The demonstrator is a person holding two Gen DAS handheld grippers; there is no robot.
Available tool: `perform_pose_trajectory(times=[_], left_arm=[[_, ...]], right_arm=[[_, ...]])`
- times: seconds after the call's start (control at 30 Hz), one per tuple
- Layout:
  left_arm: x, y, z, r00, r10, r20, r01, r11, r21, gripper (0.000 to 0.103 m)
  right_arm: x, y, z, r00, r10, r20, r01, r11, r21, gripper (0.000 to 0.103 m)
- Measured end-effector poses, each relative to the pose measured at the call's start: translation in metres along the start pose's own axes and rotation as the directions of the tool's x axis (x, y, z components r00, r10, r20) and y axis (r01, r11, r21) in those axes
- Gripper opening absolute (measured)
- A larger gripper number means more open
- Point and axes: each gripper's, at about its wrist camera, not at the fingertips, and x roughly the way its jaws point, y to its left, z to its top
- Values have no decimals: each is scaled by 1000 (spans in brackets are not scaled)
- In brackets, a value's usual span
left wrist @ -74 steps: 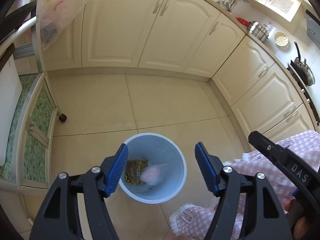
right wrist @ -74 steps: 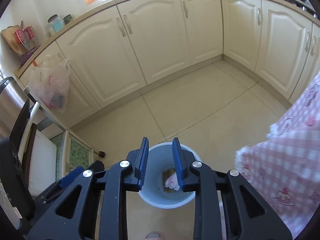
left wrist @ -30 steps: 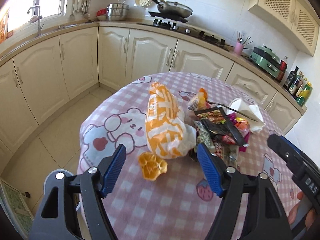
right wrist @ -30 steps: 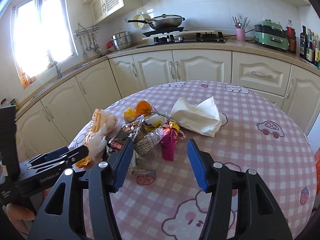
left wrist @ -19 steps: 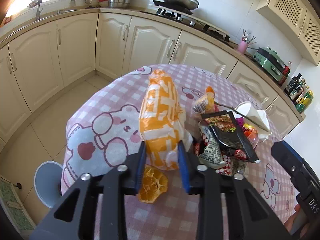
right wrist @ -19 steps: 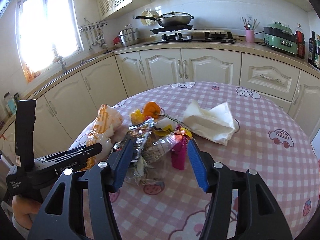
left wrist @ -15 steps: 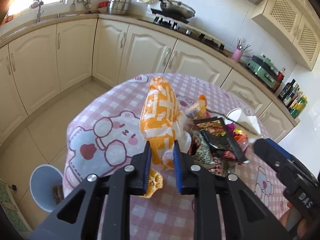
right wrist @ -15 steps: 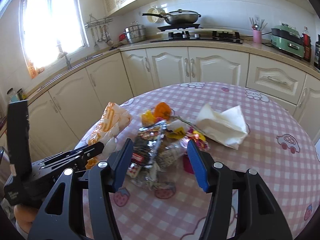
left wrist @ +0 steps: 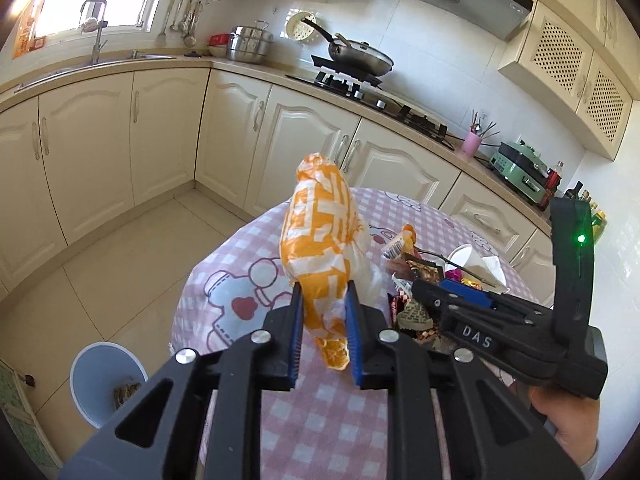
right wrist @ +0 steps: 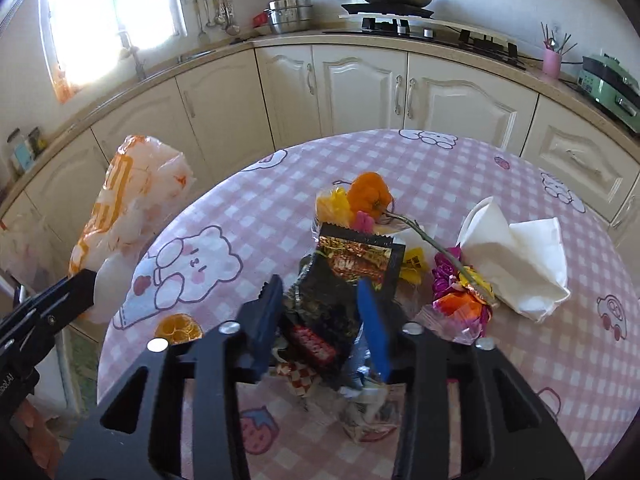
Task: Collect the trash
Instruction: 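Grasp the orange-striped bread bag with the left tool while the right tool grasps a dark snack wrapper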
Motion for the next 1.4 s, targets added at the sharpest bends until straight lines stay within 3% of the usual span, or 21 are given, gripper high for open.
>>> perform_pose_trajectory(times=[0.53, 0.77, 0.97, 1.23, 1.4], left_arm=[[-16, 6, -10, 1000, -20, -6, 20, 1000, 5, 18], [-19, 8, -11, 1000, -21, -10, 21, 1000, -4, 18], [-18, 11, -15, 1000, -20, -16, 20, 1000, -6, 18], [-19, 12, -17, 1000, -25, -18, 25, 1000, -5, 18], [-24, 14, -17, 1000, -30, -10, 30, 1000, -7, 18]], right_arm=[[0, 7, -11, 998, -55, -14, 54, 996, -66, 28], [4, 21, -15, 992, -124, 7, 123, 981, -151, 30], [6, 17, -16, 992, -122, 12, 123, 984, -132, 30], [4, 16, -18, 993, -118, 33, 121, 986, -116, 6], [-9, 12, -16, 993, -95, 73, 101, 991, -84, 2]])
